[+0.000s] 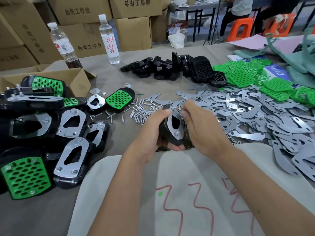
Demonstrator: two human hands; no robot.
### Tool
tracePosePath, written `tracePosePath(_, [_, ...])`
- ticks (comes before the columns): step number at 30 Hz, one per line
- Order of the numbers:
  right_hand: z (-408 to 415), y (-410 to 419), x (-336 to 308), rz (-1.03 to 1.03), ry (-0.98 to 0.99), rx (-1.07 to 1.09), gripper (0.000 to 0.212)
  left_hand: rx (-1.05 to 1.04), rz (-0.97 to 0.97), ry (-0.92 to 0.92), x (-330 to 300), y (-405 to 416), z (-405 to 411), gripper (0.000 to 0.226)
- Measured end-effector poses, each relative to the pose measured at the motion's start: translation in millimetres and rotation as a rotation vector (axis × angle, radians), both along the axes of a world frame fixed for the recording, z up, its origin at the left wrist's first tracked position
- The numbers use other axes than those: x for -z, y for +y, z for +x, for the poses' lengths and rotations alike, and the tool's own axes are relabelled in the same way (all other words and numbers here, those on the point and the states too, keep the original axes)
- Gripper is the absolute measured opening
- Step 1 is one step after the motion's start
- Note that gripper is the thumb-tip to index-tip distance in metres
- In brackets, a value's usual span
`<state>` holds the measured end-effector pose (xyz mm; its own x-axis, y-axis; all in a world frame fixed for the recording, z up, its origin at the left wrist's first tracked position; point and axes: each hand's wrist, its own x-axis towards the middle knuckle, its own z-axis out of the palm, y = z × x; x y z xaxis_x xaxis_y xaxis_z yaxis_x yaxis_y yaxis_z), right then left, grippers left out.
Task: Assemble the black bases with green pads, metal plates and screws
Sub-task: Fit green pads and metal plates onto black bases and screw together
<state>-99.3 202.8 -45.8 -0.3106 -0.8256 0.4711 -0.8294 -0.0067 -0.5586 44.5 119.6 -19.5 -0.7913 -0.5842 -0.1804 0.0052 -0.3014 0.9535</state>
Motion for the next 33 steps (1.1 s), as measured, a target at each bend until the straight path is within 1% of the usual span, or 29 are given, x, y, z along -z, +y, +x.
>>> tracePosePath(2, [-0.8,0.1,-1.4,-0.009,0.017,-0.027,0.020,-0.010,0.043,0.026,0.6,-1.1,1.2,0.051])
tracePosePath(5, [-3.1,0.7,-2.6,-0.009,0.050,-0.070,0.021,-0.013,0.075,0.059,1.1,-3.1,1.9,0.050])
tracePosePath(8, [1.7,-0.3,-3.9,-0.017,0.102,-0.040,0.023,-0.005,0.076,0.058,1.9,-2.3,1.0,0.047])
tracePosePath(12, [5.3,-0.4,-1.8,-0.029,0.042,0.000,0.025,-0.010,-0.006,0.017,2.7,-0.9,-0.9,0.050])
tracePosePath(15, [5.8,-1.1,-2.3,-0.029,0.014,0.095,0.030,-0.007,-0.058,-0.016,5.1,0.8,-2.6,0.051])
tracePosePath(17, [7.1,-1.6,-5.9,-0.070,0.006,0.119,0.030,0.025,-0.093,-0.035,6.1,3.4,-3.5,0.060])
tracePosePath(20, [9.3,-1.3,-7.3,-0.110,0.034,0.021,0.025,0.077,-0.135,-0.077,7.7,5.5,-4.1,0.072])
tracePosePath(22, [9.4,-1.3,-6.7,-0.137,0.042,0.026,0.027,0.081,-0.137,-0.093,7.7,6.8,-4.9,0.076])
tracePosePath(24, [12.6,-2.6,-8.5,-0.177,0.033,0.075,0.028,0.072,-0.127,-0.069,6.5,8.9,-5.7,0.073])
tracePosePath(27, [19.7,-4.2,-10.6,-0.243,-0.014,0.127,0.028,0.063,-0.138,0.010,5.5,12.7,-7.0,0.060])
tracePosePath(29, [22.5,-3.7,-11.2,-0.252,-0.028,0.162,0.030,0.051,-0.156,0.062,5.7,14.2,-8.8,0.053])
tracePosePath(31, [26.7,-4.0,-14.5,-0.241,-0.050,0.208,0.032,-0.018,-0.247,0.063,5.3,12.4,-9.6,0.044])
tracePosePath(32, [29.5,-4.9,-17.4,-0.240,-0.085,0.223,0.034,-0.063,-0.315,0.060,5.3,11.5,-9.8,0.038])
tracePosePath(33, [32.0,-5.7,-20.8,-0.240,-0.138,0.227,0.036,-0.101,-0.376,0.056,6.4,10.0,-10.2,0.037])
